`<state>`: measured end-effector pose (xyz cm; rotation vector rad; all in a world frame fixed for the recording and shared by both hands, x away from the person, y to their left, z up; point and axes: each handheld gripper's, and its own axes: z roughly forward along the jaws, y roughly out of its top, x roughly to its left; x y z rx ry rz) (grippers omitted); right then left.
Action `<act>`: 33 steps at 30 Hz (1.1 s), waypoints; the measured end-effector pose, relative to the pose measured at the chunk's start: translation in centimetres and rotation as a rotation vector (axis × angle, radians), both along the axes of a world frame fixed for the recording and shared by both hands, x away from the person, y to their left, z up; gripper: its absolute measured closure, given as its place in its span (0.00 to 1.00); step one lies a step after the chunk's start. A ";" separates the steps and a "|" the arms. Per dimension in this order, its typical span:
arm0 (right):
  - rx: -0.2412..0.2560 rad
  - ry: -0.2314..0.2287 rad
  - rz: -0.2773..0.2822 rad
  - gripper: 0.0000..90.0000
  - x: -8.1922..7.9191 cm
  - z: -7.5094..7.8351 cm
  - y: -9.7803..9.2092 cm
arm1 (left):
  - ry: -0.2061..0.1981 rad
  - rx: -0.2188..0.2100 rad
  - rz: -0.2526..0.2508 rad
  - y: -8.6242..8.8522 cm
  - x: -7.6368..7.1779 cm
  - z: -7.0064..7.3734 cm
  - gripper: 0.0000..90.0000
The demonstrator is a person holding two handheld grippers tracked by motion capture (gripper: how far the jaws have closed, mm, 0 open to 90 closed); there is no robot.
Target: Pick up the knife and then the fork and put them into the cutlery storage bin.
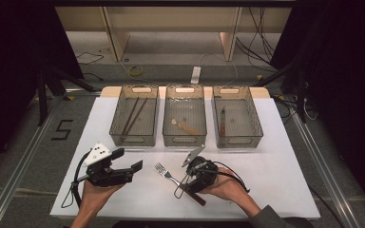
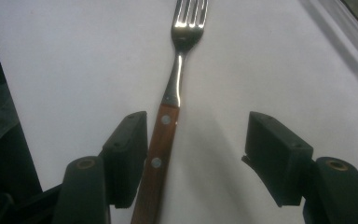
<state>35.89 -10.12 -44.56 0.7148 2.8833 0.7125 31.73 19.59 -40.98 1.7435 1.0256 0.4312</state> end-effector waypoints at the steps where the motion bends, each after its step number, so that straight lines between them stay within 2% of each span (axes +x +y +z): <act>1: -0.001 0.003 -0.001 0.45 0.0 0.0 0.0 | 0.000 0.000 0.000 0.0 0.0 0.0 0.17; 9: -0.012 -0.001 0.018 0.49 -0.1 -0.4 0.3 | -0.003 0.000 0.000 -0.1 0.0 0.0 0.17; 19: -0.026 0.017 0.022 0.54 -0.4 -1.0 0.8 | -0.002 0.000 0.000 -0.1 0.0 0.0 0.17; 33: -0.053 0.026 0.071 0.62 -0.8 -1.6 1.2 | -0.001 -0.001 0.000 -0.1 0.0 0.0 0.17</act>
